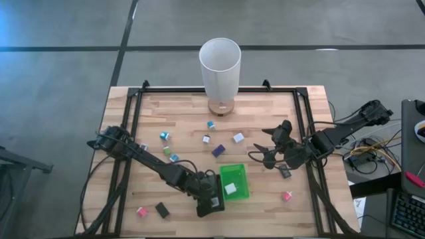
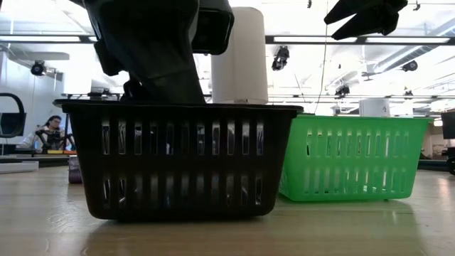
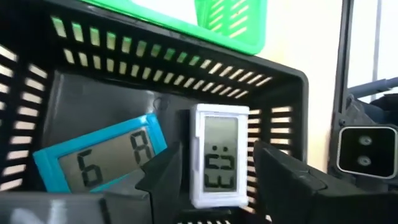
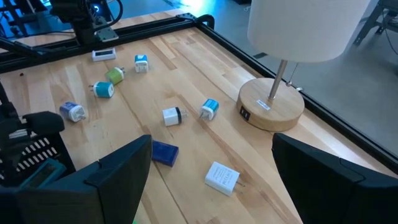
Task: Pick & Place Office items
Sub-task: Put the right white digital clock into the black bin, then put the white charger adapter into the green bin
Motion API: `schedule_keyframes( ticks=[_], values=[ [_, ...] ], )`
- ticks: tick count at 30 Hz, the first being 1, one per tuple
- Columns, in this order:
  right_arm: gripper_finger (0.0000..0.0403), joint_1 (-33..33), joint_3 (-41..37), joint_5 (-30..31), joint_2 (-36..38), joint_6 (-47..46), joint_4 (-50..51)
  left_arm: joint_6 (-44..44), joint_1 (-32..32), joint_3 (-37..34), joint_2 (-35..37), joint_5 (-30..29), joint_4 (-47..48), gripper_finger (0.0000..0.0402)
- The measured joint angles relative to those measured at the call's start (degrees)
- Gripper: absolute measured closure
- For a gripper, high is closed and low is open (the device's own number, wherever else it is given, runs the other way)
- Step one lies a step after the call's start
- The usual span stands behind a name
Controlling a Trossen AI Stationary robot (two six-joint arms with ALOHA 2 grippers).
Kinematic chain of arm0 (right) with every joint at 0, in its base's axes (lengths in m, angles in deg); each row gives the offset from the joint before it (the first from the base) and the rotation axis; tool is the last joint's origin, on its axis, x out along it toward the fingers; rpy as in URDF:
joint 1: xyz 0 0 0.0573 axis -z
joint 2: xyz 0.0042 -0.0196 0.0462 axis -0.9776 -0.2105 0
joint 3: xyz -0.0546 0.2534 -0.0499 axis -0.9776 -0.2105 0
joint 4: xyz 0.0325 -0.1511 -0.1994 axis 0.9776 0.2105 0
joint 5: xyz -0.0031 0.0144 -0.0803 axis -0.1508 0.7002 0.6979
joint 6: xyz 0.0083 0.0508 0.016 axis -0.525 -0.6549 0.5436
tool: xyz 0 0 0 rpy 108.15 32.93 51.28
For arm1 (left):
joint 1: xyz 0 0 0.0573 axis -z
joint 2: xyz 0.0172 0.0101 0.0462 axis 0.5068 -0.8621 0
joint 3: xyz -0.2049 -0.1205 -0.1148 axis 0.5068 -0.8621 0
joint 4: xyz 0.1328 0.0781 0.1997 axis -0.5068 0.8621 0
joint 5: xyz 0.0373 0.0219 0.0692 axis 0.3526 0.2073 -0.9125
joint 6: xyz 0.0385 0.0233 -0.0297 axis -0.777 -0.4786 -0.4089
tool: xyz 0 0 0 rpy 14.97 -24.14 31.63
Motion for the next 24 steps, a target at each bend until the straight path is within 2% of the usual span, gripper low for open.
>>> schedule_keyframes(
  ticks=[4, 8, 13, 20, 24],
  values=[
    [0.0078, 0.0, 0.0, 0.0, 0.0, 0.16, 0.01, -0.52, -0.07, 0.0, 0.0, -0.33, -0.58, 0.0184],
    [0.0078, -0.01, -0.01, 0.0, 0.01, 1.13, 0.0, -1.2, -0.58, 0.0, 0.02, -4.33, -0.96, 0.0177],
    [0.0078, 0.0, -0.02, 0.02, 0.0, 1.55, 0.0, -8.77, -1.41, 0.0, 1.33, -5.1, -3.5, 0.0177],
    [0.0078, 0.0, -0.02, 0.06, 0.0, 1.44, -0.28, -21.11, -3.5, 0.0, 11.05, -5.34, -0.58, 0.0177],
    [0.0078, -0.02, -0.02, 0.08, 0.0, 1.28, -0.34, -27.13, -3.15, -0.18, 18.95, -11.65, 5.61, 0.0177]
  ],
)
